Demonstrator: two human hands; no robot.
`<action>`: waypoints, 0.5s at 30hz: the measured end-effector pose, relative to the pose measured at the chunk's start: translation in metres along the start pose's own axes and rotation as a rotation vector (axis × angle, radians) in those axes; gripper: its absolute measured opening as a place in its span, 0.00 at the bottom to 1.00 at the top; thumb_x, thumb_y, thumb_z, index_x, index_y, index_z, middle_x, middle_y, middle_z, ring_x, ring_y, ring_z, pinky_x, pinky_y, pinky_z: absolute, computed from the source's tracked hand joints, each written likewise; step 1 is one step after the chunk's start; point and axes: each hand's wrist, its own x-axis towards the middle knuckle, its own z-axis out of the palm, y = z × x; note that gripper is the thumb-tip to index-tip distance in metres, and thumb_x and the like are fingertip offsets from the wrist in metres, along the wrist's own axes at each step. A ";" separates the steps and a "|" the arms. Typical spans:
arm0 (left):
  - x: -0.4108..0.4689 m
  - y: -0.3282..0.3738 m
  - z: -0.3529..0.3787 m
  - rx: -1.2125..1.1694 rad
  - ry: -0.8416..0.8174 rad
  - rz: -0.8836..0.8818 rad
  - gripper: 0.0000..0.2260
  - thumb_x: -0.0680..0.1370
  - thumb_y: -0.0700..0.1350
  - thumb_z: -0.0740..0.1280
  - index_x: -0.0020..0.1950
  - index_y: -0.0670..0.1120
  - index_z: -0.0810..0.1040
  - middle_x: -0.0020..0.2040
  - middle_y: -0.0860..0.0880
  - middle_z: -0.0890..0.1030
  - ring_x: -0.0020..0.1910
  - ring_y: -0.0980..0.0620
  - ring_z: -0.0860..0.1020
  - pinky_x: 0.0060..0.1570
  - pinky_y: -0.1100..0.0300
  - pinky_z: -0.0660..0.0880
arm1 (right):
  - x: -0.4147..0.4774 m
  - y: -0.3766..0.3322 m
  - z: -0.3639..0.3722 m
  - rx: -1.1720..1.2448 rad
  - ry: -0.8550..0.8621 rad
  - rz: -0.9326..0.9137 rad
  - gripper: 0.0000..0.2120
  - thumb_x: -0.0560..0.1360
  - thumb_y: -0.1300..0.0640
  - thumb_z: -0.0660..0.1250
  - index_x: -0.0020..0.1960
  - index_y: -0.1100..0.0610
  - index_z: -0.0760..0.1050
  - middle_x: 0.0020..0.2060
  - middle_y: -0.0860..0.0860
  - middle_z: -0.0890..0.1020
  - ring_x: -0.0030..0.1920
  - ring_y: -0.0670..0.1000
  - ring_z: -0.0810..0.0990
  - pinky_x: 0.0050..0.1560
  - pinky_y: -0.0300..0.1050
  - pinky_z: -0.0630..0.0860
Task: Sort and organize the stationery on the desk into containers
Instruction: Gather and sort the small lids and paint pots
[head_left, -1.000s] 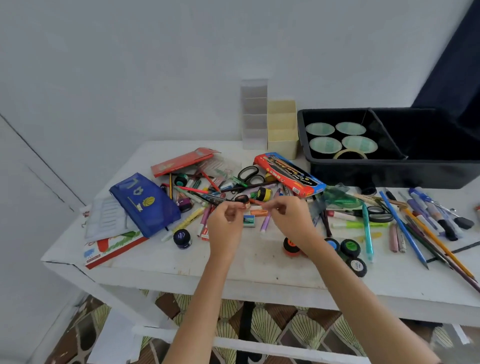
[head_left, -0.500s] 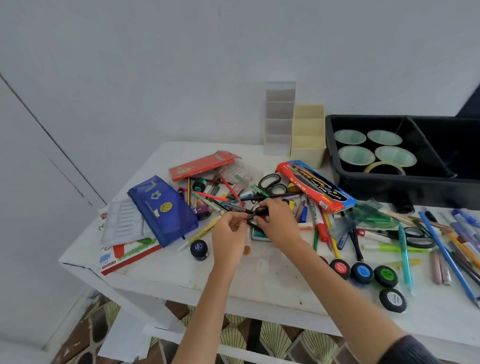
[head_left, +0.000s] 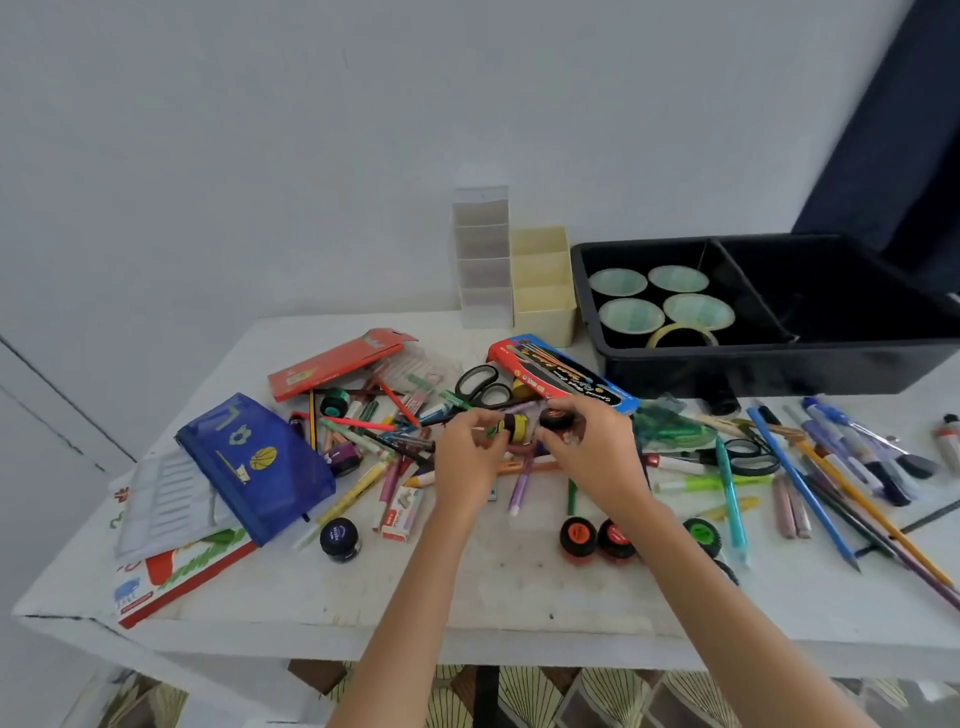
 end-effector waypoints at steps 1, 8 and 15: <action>0.003 0.001 0.004 0.035 -0.029 0.019 0.10 0.75 0.38 0.68 0.56 0.44 0.79 0.53 0.48 0.80 0.51 0.54 0.77 0.50 0.63 0.73 | -0.002 0.004 -0.007 -0.012 0.015 0.021 0.10 0.69 0.60 0.73 0.51 0.55 0.80 0.43 0.45 0.80 0.45 0.44 0.77 0.46 0.35 0.71; 0.019 -0.013 0.016 0.218 -0.109 0.049 0.19 0.74 0.38 0.70 0.63 0.49 0.76 0.58 0.53 0.77 0.56 0.53 0.74 0.54 0.59 0.70 | -0.017 0.025 -0.035 -0.006 0.054 0.077 0.11 0.70 0.57 0.73 0.52 0.51 0.80 0.42 0.44 0.80 0.40 0.40 0.75 0.42 0.31 0.70; 0.005 -0.002 0.016 0.130 0.009 0.130 0.15 0.73 0.37 0.70 0.60 0.45 0.77 0.54 0.50 0.75 0.56 0.50 0.75 0.54 0.61 0.73 | -0.032 0.029 -0.048 0.016 0.075 0.140 0.11 0.70 0.57 0.74 0.52 0.51 0.79 0.44 0.43 0.80 0.45 0.42 0.78 0.45 0.34 0.74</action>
